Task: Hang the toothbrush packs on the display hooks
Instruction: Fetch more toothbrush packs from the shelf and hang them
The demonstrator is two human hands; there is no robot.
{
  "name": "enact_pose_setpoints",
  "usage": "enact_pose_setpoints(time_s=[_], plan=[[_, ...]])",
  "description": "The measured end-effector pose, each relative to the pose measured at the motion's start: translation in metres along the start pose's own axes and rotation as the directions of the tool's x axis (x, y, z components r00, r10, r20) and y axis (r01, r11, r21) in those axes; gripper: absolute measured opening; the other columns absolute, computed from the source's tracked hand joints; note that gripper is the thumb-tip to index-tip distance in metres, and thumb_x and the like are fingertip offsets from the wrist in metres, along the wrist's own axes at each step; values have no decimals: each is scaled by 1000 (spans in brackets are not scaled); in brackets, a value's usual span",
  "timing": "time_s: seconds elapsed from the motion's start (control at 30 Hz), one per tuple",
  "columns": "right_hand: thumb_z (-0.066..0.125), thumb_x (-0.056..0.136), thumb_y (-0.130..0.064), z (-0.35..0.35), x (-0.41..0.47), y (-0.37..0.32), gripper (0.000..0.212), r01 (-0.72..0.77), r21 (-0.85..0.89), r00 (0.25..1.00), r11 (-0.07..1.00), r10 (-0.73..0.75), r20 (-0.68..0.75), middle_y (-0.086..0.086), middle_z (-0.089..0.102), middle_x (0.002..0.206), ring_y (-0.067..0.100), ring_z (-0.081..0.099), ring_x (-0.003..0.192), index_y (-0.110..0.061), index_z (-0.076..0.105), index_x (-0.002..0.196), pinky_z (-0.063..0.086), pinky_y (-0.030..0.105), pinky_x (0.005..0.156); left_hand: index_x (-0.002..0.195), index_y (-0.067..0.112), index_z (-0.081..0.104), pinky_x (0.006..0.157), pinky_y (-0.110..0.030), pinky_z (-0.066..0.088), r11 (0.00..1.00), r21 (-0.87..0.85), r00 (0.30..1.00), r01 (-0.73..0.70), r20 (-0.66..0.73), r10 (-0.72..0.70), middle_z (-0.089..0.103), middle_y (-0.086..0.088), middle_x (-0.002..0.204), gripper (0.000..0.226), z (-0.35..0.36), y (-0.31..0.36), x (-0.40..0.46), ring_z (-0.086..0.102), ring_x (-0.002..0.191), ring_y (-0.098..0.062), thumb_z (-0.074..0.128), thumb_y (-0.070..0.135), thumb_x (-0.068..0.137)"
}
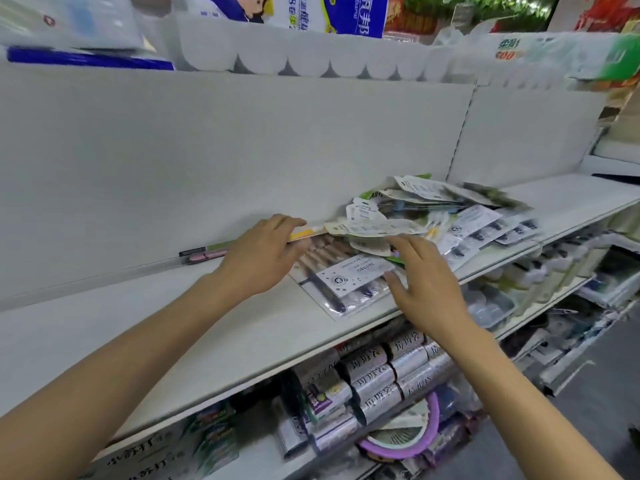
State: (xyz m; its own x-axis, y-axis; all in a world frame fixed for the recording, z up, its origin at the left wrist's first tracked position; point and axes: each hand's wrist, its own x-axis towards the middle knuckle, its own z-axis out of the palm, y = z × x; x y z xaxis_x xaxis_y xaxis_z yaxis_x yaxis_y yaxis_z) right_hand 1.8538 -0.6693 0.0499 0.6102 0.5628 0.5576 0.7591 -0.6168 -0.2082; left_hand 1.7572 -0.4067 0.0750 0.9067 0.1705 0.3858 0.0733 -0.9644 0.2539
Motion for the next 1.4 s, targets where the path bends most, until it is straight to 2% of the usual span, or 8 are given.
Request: enact_pose_setpoints(time_s=[0.27,0.43,0.7,0.87,1.0,1.2,1.3,1.4], plan=[[65,77,4,31,75,66,58,121,-9,993,993,-121,10,10,59,136,34,48,133,-8,58,134,41,45,109,140,19,50,103,-36,36,956,-70,957,284,78,-279,52,-7,142,38,37,-12,74,47,130,-25,32,29,108],[70,77,3,48,90,79,46,145,10,989,989,-145,31,9,71,113,35,65,100,-10,67,121,52,43,81,139,12,51,102,-33,41,928,-139,935,345,131,-328,58,-12,133,37,45,-11,83,55,122,-26,49,20,103],[71,85,-7,51,100,86,31,124,104,991,987,-120,-51,-1,73,100,28,65,88,-23,72,112,44,32,64,150,15,39,118,-32,17,907,90,866,412,270,-420,27,-5,158,56,49,-7,82,11,147,-24,55,34,100],[66,91,-15,46,99,84,20,123,145,992,982,-117,-50,-2,71,93,28,63,85,-23,70,108,47,35,62,141,18,44,114,-32,20,899,80,882,430,178,-437,24,-6,157,52,50,4,72,12,146,-23,63,33,95],[61,96,-25,40,99,81,16,87,242,996,966,-78,-44,-6,64,79,20,57,72,-22,65,111,39,32,56,126,20,48,96,-32,37,894,37,880,447,161,-447,44,-5,138,54,41,16,62,35,129,-23,77,28,82],[65,96,-28,28,100,71,10,-2,629,1000,777,5,-2,-6,69,82,17,66,61,-25,63,104,55,39,56,140,27,32,84,-32,53,750,-339,817,568,122,-564,56,-2,121,89,27,17,37,60,105,-22,84,8,70],[68,94,-28,18,102,56,10,-37,803,999,595,17,34,-15,72,88,1,67,67,-36,64,99,52,20,57,145,24,40,96,-32,47,676,-404,758,616,72,-648,56,1,128,71,19,11,16,57,113,-19,76,21,84],[70,92,-25,15,106,42,11,-41,862,998,506,-16,56,-15,75,93,3,70,86,-33,68,100,55,26,74,128,28,60,102,-36,47,652,-467,747,597,27,-664,65,9,122,41,12,0,-11,60,114,-15,71,29,89]])
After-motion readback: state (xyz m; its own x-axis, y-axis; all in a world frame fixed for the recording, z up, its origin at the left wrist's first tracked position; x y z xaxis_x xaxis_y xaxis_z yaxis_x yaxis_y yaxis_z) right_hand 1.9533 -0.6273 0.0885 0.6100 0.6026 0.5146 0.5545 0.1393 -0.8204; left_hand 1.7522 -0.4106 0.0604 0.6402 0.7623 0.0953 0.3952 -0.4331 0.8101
